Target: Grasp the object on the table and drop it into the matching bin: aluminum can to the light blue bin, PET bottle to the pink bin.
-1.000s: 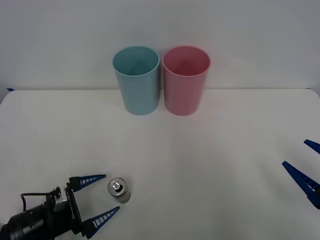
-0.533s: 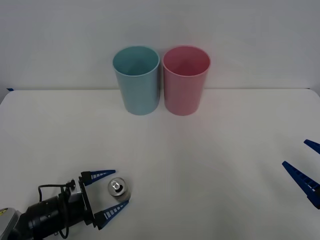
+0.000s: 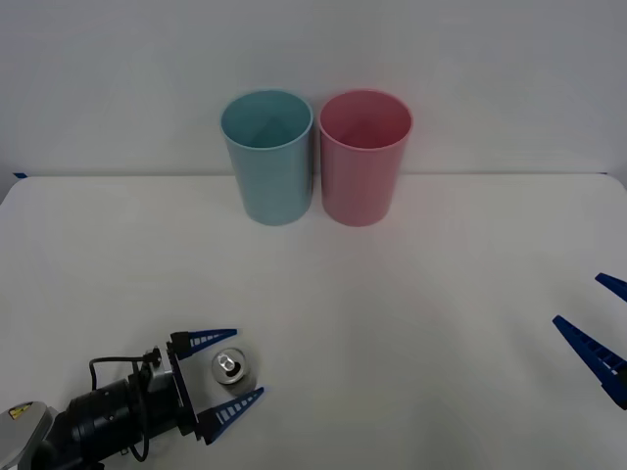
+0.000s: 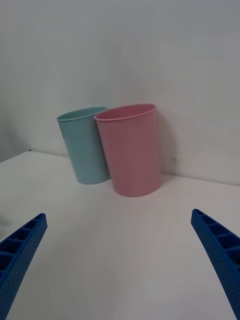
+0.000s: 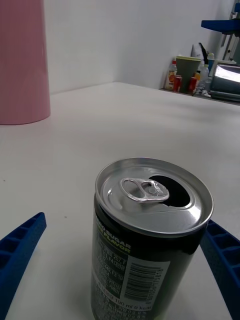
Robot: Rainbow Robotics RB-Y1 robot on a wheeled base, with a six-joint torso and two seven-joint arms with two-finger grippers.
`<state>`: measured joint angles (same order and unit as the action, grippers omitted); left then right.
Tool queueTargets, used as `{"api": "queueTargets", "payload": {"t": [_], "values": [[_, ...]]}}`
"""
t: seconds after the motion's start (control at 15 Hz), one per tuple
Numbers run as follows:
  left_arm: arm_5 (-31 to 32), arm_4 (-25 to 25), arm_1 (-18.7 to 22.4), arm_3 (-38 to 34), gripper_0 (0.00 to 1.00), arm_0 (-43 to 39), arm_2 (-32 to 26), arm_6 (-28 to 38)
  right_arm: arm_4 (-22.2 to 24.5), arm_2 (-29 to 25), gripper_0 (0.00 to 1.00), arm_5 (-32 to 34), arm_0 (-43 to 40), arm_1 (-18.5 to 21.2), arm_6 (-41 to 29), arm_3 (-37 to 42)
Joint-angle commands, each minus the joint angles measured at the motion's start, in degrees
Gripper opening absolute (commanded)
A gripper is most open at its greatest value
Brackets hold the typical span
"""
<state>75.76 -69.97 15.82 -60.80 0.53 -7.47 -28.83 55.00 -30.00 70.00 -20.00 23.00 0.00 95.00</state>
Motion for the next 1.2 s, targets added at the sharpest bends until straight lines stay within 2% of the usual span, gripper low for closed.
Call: {"api": "queueTargets", "payload": {"t": [0.07,0.13,0.2,0.8,1.2], "values": [[0.00,-0.08,0.00,-0.02,0.28,0.00,0.00,-0.09,0.00,0.00,1.00,0.00,0.00,0.00,0.00,0.00],[0.00,-0.16,0.00,-0.02,0.06,0.09,0.00,-0.35,0.00,0.00,1.00,0.00,0.00,0.00,0.00,0.00],[0.00,-0.43,0.00,-0.02,0.00,0.18,0.00,-0.70,0.00,0.00,1.00,0.00,0.00,0.00,0.00,0.00],[0.00,-0.43,0.44,-0.90,0.00,0.62,-1.84,-0.35,0.00,0.00,1.00,0.00,0.00,0.00,0.00,0.00],[-2.46,6.25,1.94,-3.54,0.00,0.44,-4.48,2.55,0.00,0.00,1.00,0.00,0.00,0.00,0.00,0.00]]}}
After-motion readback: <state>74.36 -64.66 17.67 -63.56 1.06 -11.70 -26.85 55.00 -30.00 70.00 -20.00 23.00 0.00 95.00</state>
